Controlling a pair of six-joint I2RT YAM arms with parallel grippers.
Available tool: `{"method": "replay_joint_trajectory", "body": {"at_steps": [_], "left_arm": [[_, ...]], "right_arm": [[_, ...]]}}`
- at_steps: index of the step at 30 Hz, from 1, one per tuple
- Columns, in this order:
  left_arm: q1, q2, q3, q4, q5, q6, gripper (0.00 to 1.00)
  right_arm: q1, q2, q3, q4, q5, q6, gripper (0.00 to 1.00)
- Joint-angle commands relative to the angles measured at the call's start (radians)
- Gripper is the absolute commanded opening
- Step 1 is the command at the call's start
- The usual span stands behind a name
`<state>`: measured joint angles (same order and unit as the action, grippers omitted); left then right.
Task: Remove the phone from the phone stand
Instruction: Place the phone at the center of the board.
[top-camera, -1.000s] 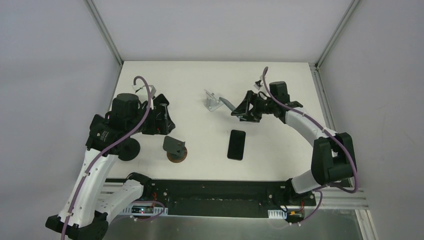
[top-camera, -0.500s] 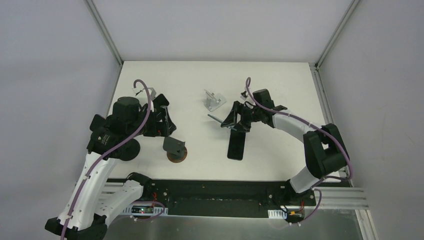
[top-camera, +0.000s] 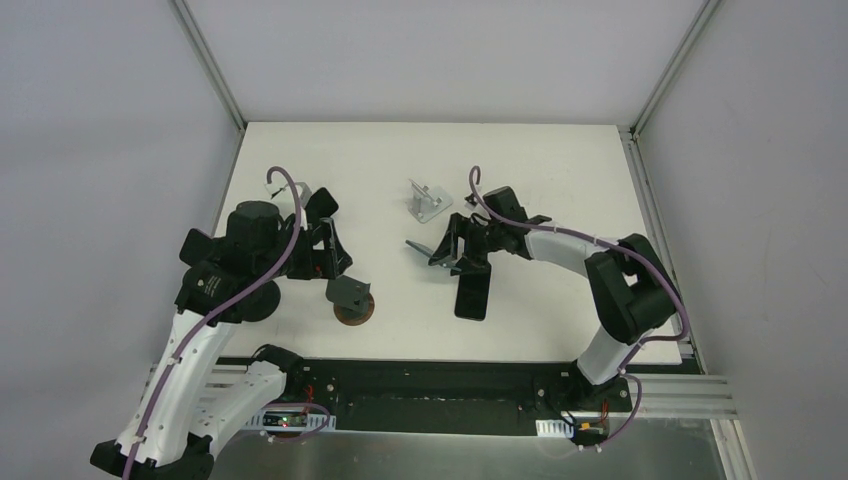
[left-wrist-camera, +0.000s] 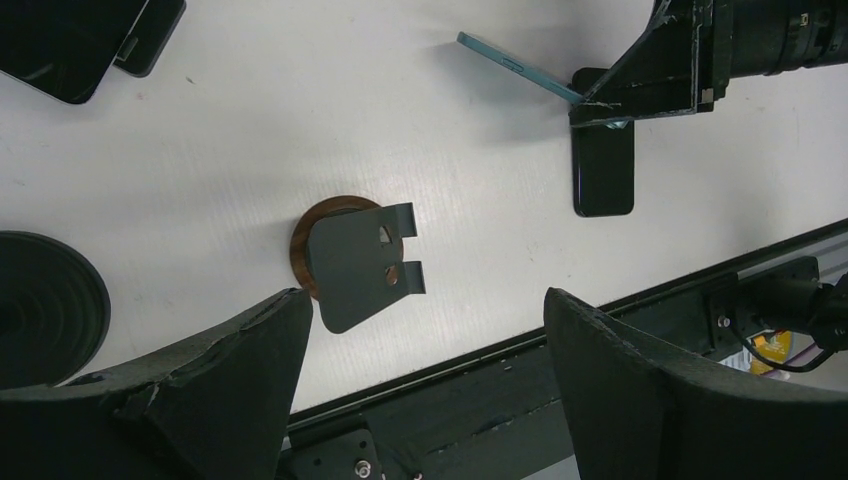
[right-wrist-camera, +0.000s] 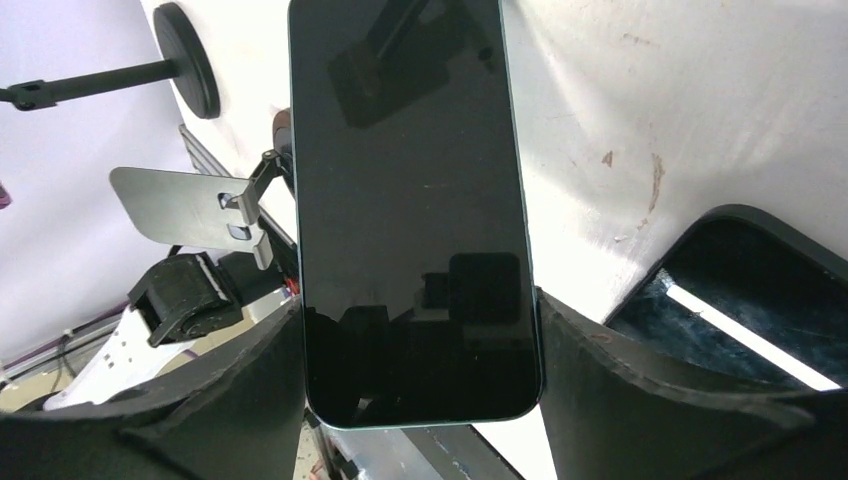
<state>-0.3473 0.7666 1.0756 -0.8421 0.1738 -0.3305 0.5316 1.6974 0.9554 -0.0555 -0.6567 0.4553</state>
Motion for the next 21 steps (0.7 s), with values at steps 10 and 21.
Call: {"method": "replay_joint_trajectory", "body": {"at_steps": [10,21], "left_arm": [[-0.005,-0.026,-0.039,0.024,-0.023,-0.009,0.89],[-0.006,-0.049,-0.066,0.024,-0.049,-0.020,0.89]], "right_arm": [[0.210,-0.021,0.105,-0.147,0.398,-0.129,0.33],[0.382,0.111,0.252,-0.364,0.692,-0.197,0.37]]}}
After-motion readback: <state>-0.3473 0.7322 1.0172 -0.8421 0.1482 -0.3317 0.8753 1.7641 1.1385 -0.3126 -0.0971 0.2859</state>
